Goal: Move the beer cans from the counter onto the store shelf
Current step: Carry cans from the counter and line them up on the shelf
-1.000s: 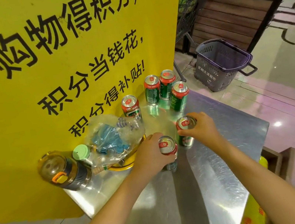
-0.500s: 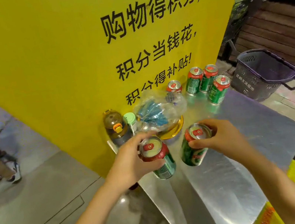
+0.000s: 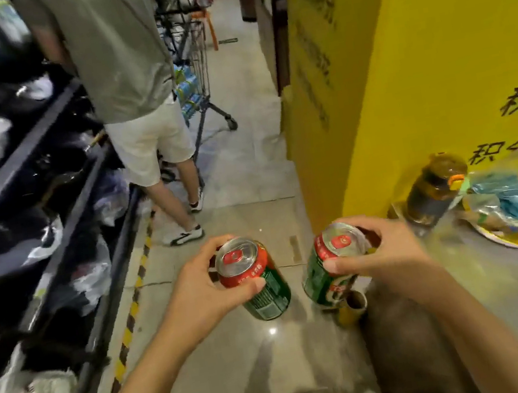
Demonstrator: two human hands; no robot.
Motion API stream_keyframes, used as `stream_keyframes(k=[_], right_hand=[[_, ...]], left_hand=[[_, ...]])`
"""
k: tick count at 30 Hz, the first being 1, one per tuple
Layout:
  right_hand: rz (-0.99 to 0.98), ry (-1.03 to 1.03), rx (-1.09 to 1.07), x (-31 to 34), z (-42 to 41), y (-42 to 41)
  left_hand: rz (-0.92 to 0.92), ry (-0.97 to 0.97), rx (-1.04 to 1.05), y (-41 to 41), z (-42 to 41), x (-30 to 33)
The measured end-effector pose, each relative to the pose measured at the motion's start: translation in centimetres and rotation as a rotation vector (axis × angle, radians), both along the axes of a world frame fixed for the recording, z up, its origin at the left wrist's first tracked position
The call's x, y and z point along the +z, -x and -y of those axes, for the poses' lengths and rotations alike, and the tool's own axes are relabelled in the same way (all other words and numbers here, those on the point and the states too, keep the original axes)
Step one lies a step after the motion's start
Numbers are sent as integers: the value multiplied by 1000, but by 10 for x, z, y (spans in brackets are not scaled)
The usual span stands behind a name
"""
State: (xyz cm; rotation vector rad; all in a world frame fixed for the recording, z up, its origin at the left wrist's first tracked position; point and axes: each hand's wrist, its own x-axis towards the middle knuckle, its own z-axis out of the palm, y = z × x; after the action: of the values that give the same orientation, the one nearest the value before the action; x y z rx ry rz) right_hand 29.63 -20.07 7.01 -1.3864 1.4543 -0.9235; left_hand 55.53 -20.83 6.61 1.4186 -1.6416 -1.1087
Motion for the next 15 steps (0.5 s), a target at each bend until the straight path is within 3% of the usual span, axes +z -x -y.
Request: stream_keyframes(k=[7, 15], right_hand=[[12, 31, 371, 6, 23, -179], [32, 78, 775, 17, 57, -344]], left_hand=[[25, 57, 388, -161, -66, 7], [19, 76, 853, -270, -119, 4]])
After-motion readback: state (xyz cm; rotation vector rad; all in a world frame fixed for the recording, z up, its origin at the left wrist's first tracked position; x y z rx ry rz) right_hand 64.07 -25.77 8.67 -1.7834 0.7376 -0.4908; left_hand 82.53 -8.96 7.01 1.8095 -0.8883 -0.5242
